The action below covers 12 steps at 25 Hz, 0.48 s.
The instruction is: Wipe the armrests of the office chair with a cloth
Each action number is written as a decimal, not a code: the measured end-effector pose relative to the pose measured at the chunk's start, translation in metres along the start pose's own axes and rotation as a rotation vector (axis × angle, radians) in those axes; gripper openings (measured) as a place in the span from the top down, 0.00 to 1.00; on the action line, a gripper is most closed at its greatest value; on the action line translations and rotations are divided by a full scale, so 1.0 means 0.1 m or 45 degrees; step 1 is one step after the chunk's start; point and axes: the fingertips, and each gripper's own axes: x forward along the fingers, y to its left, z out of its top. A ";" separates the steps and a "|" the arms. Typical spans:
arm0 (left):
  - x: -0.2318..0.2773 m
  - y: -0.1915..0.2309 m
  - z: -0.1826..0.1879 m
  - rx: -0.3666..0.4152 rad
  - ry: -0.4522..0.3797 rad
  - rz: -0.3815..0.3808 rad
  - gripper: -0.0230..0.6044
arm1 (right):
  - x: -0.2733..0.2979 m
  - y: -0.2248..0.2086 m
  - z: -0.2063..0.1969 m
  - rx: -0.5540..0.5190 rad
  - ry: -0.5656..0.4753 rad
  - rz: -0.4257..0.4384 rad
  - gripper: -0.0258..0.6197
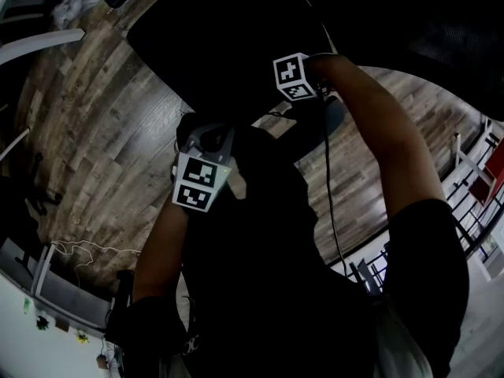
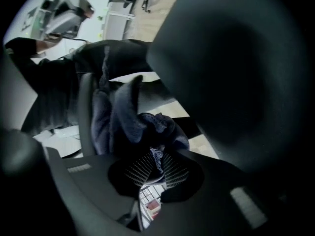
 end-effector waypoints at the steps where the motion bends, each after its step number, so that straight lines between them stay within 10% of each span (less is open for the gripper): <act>1: 0.01 -0.02 0.01 0.005 -0.001 0.000 0.95 | -0.03 0.06 0.00 -0.019 -0.001 0.016 0.89; 12: -0.04 -0.27 0.19 0.053 -0.013 -0.015 0.95 | -0.14 0.34 0.40 -0.112 -0.206 -0.077 0.89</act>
